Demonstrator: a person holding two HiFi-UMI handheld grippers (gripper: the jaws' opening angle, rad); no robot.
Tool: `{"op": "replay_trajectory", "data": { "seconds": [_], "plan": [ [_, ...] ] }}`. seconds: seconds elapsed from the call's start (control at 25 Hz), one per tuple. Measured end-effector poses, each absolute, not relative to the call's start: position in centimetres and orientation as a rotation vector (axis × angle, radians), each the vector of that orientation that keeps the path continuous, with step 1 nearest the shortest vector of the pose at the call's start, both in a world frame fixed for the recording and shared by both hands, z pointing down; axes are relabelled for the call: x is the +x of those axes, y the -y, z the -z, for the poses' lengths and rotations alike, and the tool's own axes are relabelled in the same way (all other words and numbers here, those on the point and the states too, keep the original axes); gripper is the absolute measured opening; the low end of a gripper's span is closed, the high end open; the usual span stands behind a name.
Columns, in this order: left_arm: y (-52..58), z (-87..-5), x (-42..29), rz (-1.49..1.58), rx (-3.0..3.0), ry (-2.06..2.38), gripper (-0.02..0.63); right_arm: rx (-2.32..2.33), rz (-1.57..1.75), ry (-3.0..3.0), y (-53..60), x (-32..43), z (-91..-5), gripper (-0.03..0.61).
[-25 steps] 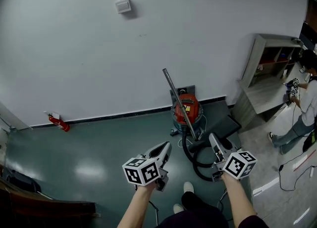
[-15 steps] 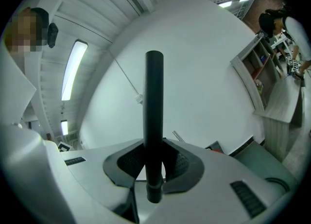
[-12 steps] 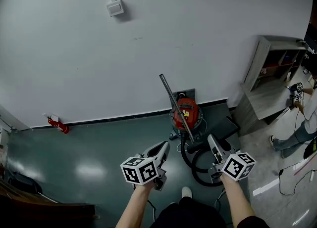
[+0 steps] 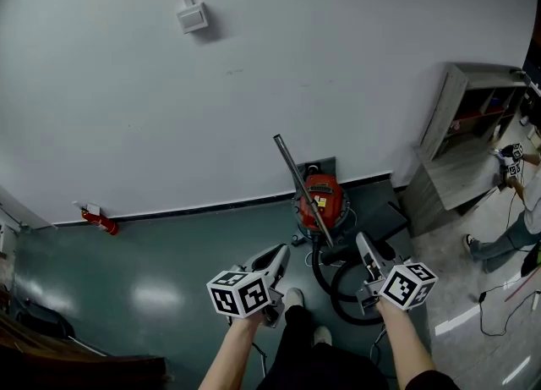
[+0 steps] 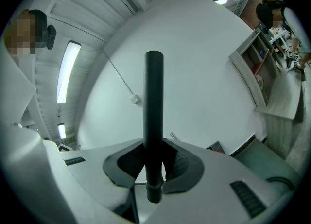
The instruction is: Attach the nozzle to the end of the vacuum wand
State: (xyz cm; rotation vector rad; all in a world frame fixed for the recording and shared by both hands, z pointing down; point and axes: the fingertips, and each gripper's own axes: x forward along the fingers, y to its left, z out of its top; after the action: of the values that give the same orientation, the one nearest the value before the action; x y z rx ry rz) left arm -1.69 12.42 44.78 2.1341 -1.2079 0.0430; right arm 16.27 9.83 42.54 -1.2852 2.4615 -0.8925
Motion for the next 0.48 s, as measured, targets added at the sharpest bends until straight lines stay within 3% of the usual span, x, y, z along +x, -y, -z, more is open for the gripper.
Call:
{"op": "replay_trajectory", "data": {
  "seconds": [0.48],
  "plan": [
    [-4.2,-46.9,-5.1,-0.071,2.130,1.155,0.003,-1.351,0.902,-2.410,-2.1,13.2,-43.6,0.091]
  ]
}}
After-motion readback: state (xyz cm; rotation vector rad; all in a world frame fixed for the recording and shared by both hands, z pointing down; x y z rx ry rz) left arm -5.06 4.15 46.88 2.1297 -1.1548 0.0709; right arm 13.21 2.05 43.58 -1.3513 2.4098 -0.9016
